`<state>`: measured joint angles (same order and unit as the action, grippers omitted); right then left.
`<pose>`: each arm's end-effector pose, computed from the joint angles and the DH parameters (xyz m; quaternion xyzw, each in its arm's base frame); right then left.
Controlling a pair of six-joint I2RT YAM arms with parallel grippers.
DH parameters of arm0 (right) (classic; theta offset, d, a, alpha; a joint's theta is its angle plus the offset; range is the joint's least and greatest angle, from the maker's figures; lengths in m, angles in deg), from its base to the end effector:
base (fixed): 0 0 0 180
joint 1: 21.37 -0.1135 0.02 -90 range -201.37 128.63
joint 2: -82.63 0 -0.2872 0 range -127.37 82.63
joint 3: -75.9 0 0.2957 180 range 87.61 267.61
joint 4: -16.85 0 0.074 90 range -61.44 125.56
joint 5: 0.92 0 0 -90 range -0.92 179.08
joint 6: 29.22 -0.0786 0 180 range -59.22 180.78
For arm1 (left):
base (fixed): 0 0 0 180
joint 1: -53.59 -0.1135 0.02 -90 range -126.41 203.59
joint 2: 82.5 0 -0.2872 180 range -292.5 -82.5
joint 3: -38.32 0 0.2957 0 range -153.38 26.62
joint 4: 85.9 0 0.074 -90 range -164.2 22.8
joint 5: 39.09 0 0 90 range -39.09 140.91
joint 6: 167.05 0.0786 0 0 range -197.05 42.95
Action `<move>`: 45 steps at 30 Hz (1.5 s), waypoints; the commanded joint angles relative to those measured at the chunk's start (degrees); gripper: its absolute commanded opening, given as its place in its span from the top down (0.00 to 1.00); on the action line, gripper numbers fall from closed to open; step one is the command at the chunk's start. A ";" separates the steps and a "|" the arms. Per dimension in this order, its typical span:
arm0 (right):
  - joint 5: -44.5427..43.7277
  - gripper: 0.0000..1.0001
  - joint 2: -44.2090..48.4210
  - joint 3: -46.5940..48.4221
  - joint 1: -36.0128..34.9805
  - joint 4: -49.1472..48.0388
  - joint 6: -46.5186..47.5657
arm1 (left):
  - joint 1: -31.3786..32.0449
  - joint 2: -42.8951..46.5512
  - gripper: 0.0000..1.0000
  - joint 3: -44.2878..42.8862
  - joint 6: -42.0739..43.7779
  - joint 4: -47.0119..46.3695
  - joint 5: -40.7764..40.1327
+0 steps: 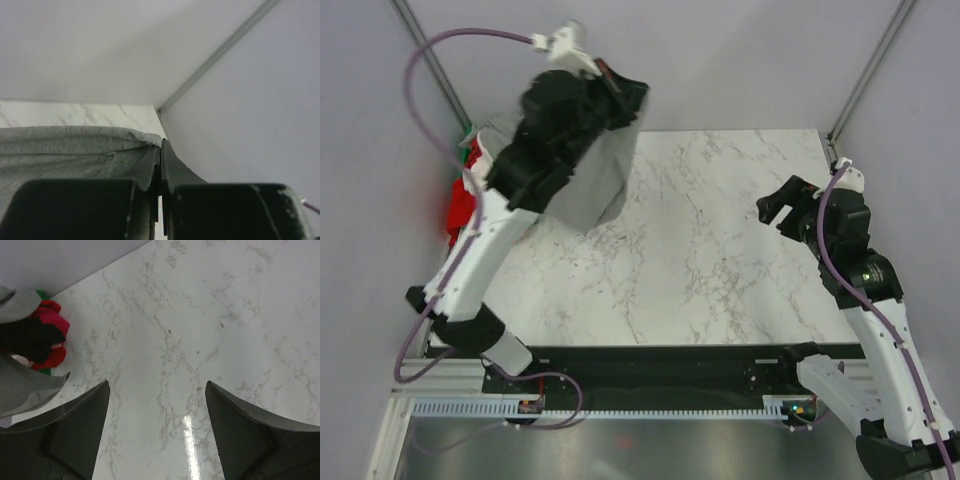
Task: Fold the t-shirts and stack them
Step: Move the tshirt to the center of the board
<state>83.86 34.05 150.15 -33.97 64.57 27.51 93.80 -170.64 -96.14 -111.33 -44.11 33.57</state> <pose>0.2335 0.0449 0.3998 0.1737 0.8104 0.1828 0.5288 0.2927 -0.2168 0.6262 -0.0759 0.6757 -0.3580 0.6399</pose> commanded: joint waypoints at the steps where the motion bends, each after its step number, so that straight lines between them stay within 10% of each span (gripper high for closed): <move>1: -9.02 0.14 2.17 3.63 -0.06 6.70 -2.32 | 6.79 -11.77 0.98 1.04 -4.47 2.95 12.14; 14: -20.54 0.13 5.60 10.14 0.03 14.53 -2.58 | 19.73 -44.47 0.98 -10.03 -18.51 3.84 23.40; 18: -20.71 0.14 5.77 9.35 -0.05 14.70 -2.94 | 22.10 -57.21 0.98 -26.77 -22.75 0.86 28.41; 26: -22.56 0.13 5.42 9.36 -0.05 14.79 1.45 | 20.79 -68.80 0.94 -26.26 -37.24 -25.85 38.24; 27: -21.78 0.13 5.07 9.00 0.03 14.36 2.07 | 20.53 -70.14 0.87 -27.00 -38.91 -31.87 39.22; 29: -20.11 0.13 4.20 8.82 0.03 13.83 4.35 | 19.65 -70.77 0.19 -24.30 -42.77 -38.32 44.38; 31: -16.86 0.13 2.53 9.52 -0.05 13.91 5.58 | 16.41 -68.76 0.00 -21.84 -41.14 -35.74 50.27; 38: -0.26 0.13 -2.64 4.70 -0.06 9.26 4.55 | 1.47 -31.34 0.00 22.07 -16.10 -21.31 43.46; 45: 3.13 0.14 -16.00 1.78 -12.24 1.96 0.67 | -12.86 -15.75 0.00 27.23 -9.06 -5.59 44.85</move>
<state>85.37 22.66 151.53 -40.20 70.73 29.45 80.36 -190.81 -68.12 -128.03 -58.34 76.06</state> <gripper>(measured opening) 0.860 0.993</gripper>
